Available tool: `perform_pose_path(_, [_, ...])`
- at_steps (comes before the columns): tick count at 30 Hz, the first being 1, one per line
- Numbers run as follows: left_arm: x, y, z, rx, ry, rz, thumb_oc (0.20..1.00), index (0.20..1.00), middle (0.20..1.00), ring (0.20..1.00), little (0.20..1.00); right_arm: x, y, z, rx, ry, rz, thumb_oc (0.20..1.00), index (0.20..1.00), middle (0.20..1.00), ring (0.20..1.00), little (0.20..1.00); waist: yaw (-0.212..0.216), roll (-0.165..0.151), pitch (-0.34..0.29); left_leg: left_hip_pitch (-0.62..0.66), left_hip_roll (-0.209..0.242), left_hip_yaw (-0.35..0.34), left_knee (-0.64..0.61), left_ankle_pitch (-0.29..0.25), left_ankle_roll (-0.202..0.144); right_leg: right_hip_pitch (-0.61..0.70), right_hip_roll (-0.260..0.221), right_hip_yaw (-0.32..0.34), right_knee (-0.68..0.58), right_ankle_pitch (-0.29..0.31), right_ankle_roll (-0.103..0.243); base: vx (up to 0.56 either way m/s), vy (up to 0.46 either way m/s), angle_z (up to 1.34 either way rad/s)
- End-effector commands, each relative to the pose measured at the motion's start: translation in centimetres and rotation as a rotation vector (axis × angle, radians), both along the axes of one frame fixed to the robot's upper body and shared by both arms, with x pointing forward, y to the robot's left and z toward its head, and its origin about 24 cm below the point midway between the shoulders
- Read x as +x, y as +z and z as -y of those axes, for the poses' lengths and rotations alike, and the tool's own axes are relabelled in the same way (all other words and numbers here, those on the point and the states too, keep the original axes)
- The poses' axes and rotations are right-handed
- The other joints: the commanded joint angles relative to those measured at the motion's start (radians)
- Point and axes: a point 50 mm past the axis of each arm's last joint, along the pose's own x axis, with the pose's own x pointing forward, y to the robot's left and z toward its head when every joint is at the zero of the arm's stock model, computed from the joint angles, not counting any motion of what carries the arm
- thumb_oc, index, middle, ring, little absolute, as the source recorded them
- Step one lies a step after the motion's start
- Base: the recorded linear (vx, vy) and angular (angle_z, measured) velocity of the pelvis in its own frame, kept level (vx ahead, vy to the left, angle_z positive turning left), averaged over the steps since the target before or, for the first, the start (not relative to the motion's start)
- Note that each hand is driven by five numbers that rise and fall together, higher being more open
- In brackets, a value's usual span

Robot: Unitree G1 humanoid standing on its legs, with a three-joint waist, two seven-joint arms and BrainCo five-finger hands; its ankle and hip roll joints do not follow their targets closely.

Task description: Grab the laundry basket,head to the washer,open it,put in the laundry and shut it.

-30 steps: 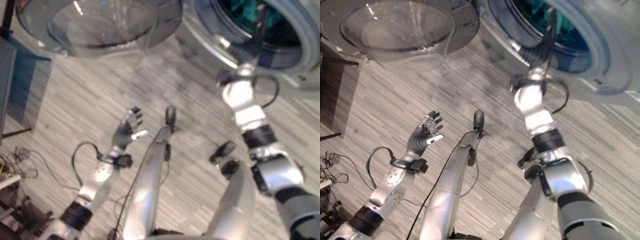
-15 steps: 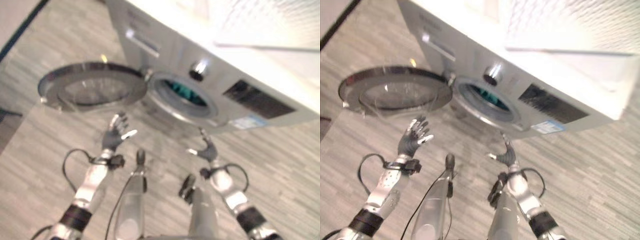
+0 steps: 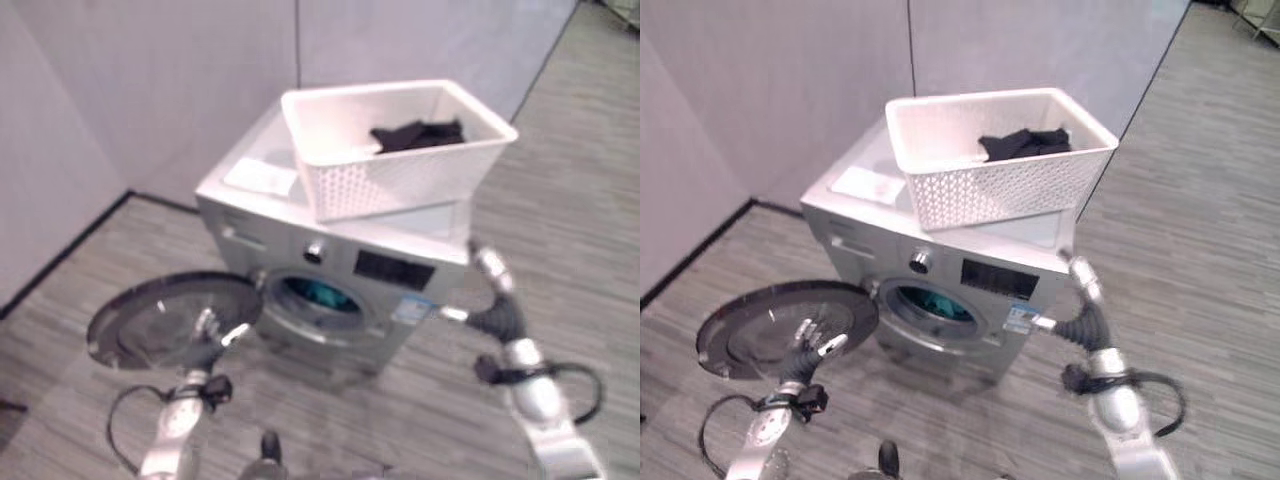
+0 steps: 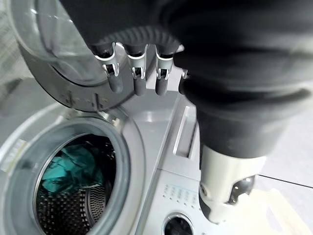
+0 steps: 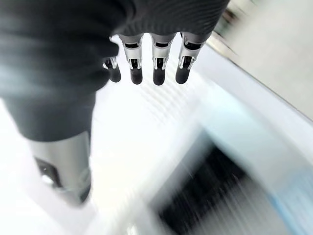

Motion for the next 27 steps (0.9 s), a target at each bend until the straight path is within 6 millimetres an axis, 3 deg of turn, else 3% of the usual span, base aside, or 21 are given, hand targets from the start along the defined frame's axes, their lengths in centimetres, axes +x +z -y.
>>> perform_pose_path(1, [2.1, 2.1, -0.6, 0.084, -0.050, 0.094, 1.000, 1.000, 1.000, 1.000, 1.000, 0.8, 6.3, 0.9, -0.155, -0.072, 0.326, 1.000, 1.000, 1.000, 1.000, 1.000, 0.018, -0.022, 0.033, 0.041, 0.070, -0.041, 0.057, -0.109, -0.014, 0.016, -0.037, 0.002, 0.043, -0.028, 0.034, 0.03, -0.022, 0.00])
perform_pose_path(4, [2.0, 1.9, -0.3, 0.086, -0.084, 0.081, 1.000, 1.000, 1.000, 1.000, 1.000, 1.5, 9.5, 1.6, -0.242, -0.122, 0.446, 1.000, 1.000, 1.000, 1.000, 1.000, 0.030, -0.032, 0.020, 0.055, 0.073, -0.040, 0.046, -0.110, -0.017, 0.026, -0.031, 0.004, 0.032, -0.026, 0.033, 0.05, -0.036, 0.00])
perform_pose_path(5, [1.7, 1.7, -0.1, 0.081, -0.107, 0.067, 1.000, 1.000, 1.000, 1.000, 1.000, 2.4, 11.8, 2.3, -0.327, -0.139, 0.491, 1.000, 1.000, 1.000, 1.000, 1.000, 0.043, -0.037, 0.017, 0.061, 0.076, -0.039, 0.038, -0.107, -0.020, 0.032, -0.024, 0.002, 0.021, -0.021, 0.032, 0.06, -0.042, 0.02])
perform_pose_path(6, [1.5, 1.5, -0.1, 0.080, -0.117, 0.059, 1.000, 1.000, 1.000, 1.000, 1.000, 2.5, 12.7, 2.5, -0.348, -0.147, 0.509, 1.000, 1.000, 1.000, 1.000, 1.000, 0.050, -0.041, 0.015, 0.059, 0.076, -0.041, 0.036, -0.106, -0.021, 0.033, -0.022, 0.001, 0.016, -0.020, 0.031, 0.05, -0.036, 0.01])
perform_pose_path(12, [0.2, 0.1, 0.0, 0.049, -0.158, -0.022, 1.000, 1.000, 1.000, 1.000, 1.000, 6.3, 18.7, 4.5, -0.445, -0.229, 0.506, 1.000, 1.000, 1.000, 1.000, 1.000, 0.097, -0.066, 0.021, 0.040, 0.077, -0.049, 0.035, -0.098, -0.025, 0.032, -0.016, -0.011, -0.007, -0.004, 0.026, 0.01, -0.003, 0.00])
perform_pose_path(13, [0.1, 0.1, -0.1, 0.051, -0.171, -0.033, 1.000, 1.000, 1.000, 1.000, 1.000, 7.6, 21.2, 4.6, -0.429, -0.254, 0.515, 1.000, 1.000, 1.000, 1.000, 1.000, 0.109, -0.073, 0.027, 0.035, 0.078, -0.050, 0.043, -0.101, -0.024, 0.030, -0.014, -0.006, -0.008, -0.001, 0.023, 0.00, 0.000, 0.00])
perform_pose_path(21, [0.6, 0.6, -0.6, 0.066, -0.210, -0.031, 1.000, 1.000, 1.000, 1.000, 1.000, 12.1, 26.2, 3.2, -0.322, -0.264, 0.454, 1.000, 1.000, 1.000, 1.000, 1.000, 0.118, -0.077, 0.048, 0.015, 0.080, -0.059, 0.092, -0.125, -0.020, 0.017, -0.015, 0.005, 0.031, -0.013, 0.013, 0.04, 0.012, -0.01])
perform_pose_path(27, [1.1, 1.0, -0.5, 0.108, -0.268, -0.023, 1.000, 1.000, 1.000, 1.000, 1.000, 13.7, 26.8, 2.2, -0.294, -0.242, 0.404, 1.000, 1.000, 1.000, 1.000, 1.000, 0.116, -0.080, 0.054, 0.000, 0.056, -0.067, 0.138, -0.169, 0.006, 0.010, -0.037, 0.018, 0.063, -0.004, 0.025, 0.07, 0.091, 0.01])
